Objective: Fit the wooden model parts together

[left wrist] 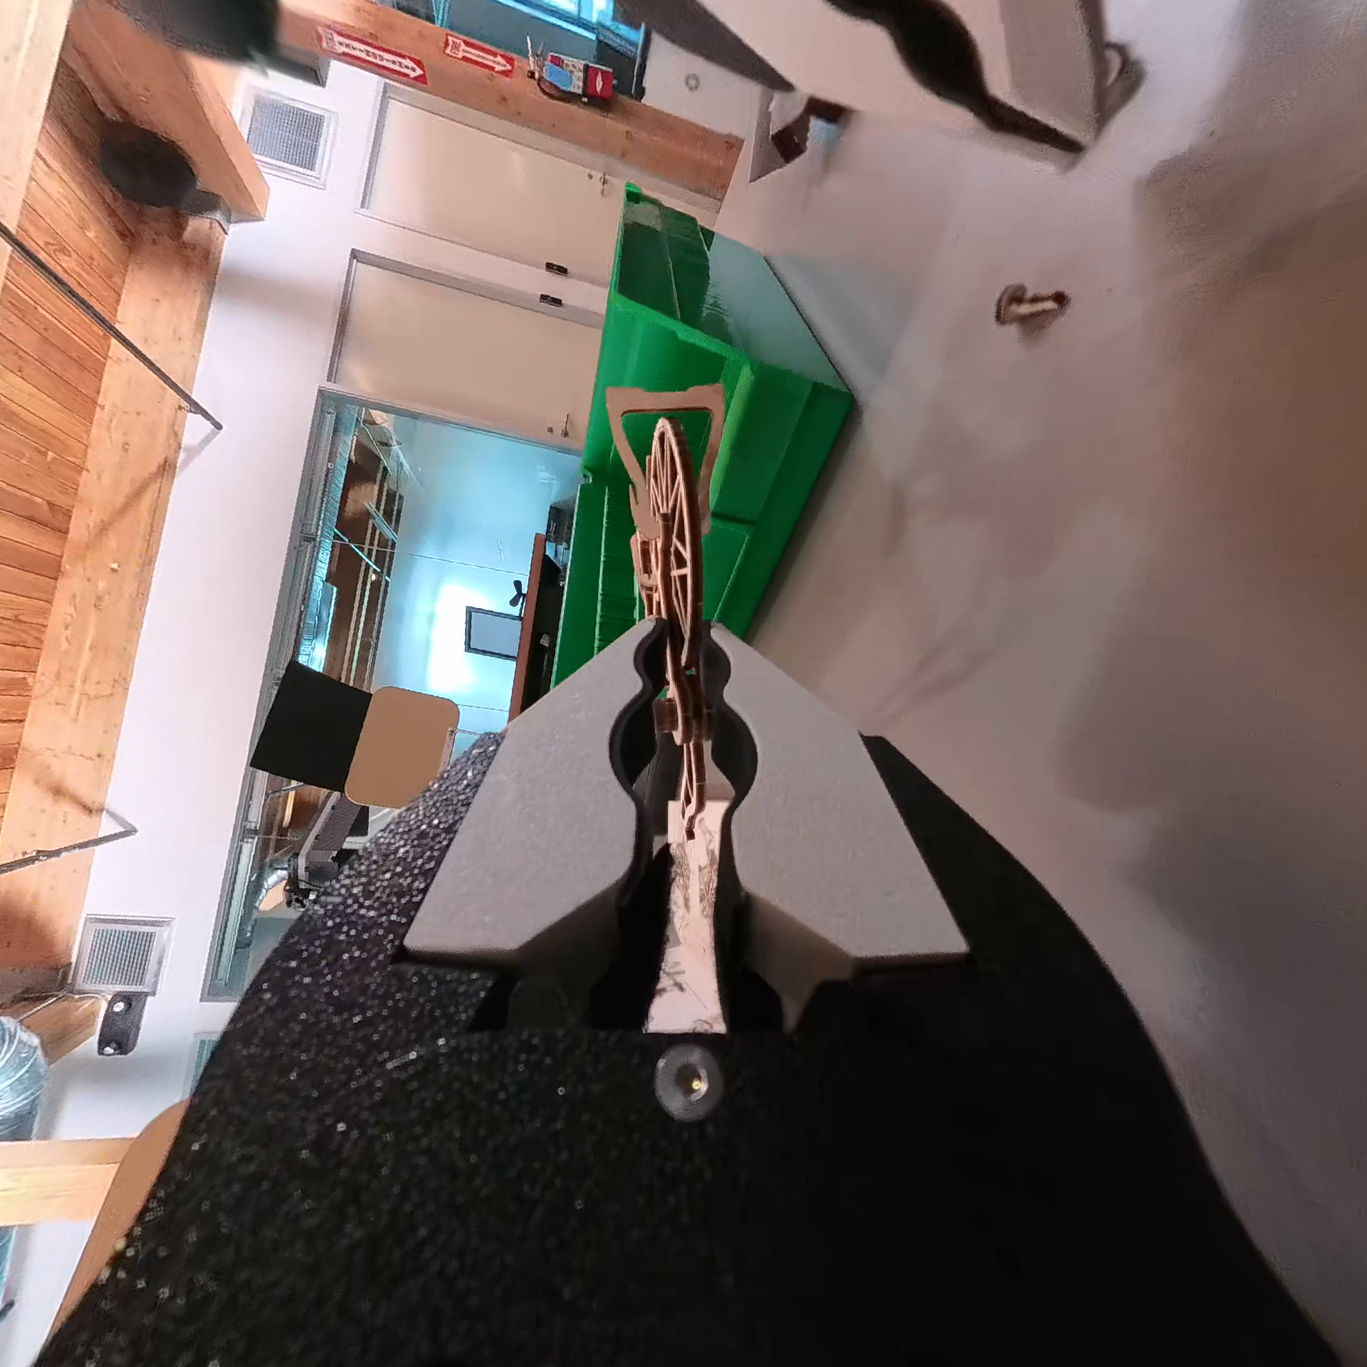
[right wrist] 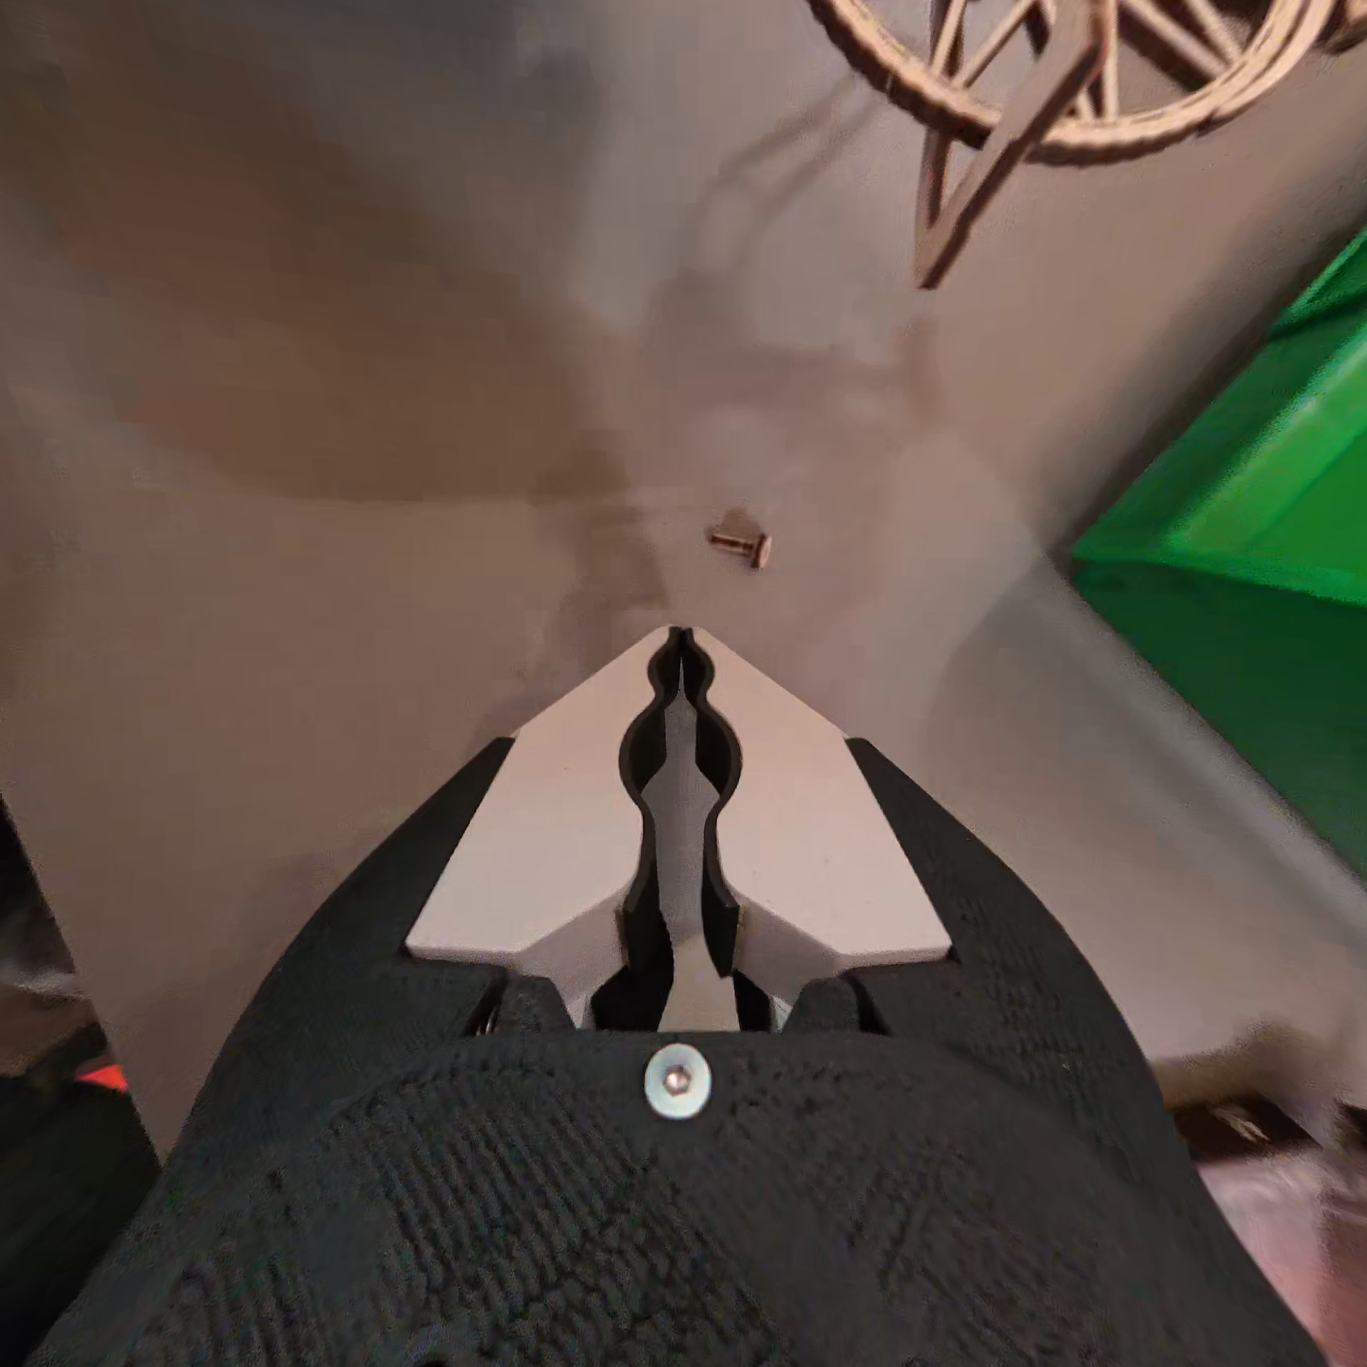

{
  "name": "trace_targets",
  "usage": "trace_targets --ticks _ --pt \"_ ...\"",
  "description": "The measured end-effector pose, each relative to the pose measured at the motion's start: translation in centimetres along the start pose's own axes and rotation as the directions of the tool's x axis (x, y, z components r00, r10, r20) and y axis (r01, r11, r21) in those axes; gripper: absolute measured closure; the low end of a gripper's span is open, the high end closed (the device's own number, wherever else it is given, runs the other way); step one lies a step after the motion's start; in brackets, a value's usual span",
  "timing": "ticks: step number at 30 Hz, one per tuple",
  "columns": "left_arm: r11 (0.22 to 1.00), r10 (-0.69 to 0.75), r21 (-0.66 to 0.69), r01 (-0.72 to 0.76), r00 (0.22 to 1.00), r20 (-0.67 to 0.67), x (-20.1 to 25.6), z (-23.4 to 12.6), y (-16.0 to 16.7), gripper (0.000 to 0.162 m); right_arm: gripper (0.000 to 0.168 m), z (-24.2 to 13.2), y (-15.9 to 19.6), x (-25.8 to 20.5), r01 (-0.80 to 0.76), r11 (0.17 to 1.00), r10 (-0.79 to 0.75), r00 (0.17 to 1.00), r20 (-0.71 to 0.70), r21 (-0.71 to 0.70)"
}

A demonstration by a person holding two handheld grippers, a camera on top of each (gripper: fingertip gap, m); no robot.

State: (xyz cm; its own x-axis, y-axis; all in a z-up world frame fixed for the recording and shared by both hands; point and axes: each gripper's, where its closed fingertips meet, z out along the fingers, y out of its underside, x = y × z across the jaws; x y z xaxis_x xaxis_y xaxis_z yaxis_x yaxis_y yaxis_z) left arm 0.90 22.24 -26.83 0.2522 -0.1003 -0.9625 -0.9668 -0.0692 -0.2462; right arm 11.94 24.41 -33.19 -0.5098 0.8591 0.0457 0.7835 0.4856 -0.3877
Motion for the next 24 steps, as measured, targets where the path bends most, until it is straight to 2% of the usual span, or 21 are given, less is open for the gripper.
trace_targets --ticks 3,6,9,12,18,24 --pt "1.0 -0.005 0.022 0.005 1.0 0.0 -0.2 -0.7 0.2 0.156 0.165 -1.0 -1.5 -0.1 0.146 0.986 -0.143 0.989 -0.044 0.081" --pt "0.999 0.002 0.037 -0.001 1.0 -0.005 -0.3 -1.3 0.4 0.156 0.148 -0.9 -1.1 0.6 0.341 0.938 -0.334 0.937 -0.105 0.056" --pt "0.999 -0.003 0.054 0.003 1.0 -0.011 -0.3 -1.8 0.6 0.156 0.141 -0.5 -1.2 0.9 0.459 0.886 -0.454 0.887 -0.083 0.063" --pt "0.997 -0.044 0.068 0.045 0.999 -0.018 -0.5 -2.2 0.6 0.156 0.141 0.2 -1.3 0.8 0.378 0.921 -0.385 0.92 0.078 0.089" --pt "0.993 -0.092 0.076 0.094 0.995 -0.022 -1.0 -2.6 0.9 0.157 0.142 0.4 -2.2 1.4 0.202 0.965 -0.243 0.928 0.281 0.168" --pt "0.992 -0.097 0.081 0.1 0.994 -0.041 -0.8 -2.6 0.7 0.156 0.156 0.9 -2.3 1.6 0.149 0.972 -0.2 0.929 0.31 0.181"
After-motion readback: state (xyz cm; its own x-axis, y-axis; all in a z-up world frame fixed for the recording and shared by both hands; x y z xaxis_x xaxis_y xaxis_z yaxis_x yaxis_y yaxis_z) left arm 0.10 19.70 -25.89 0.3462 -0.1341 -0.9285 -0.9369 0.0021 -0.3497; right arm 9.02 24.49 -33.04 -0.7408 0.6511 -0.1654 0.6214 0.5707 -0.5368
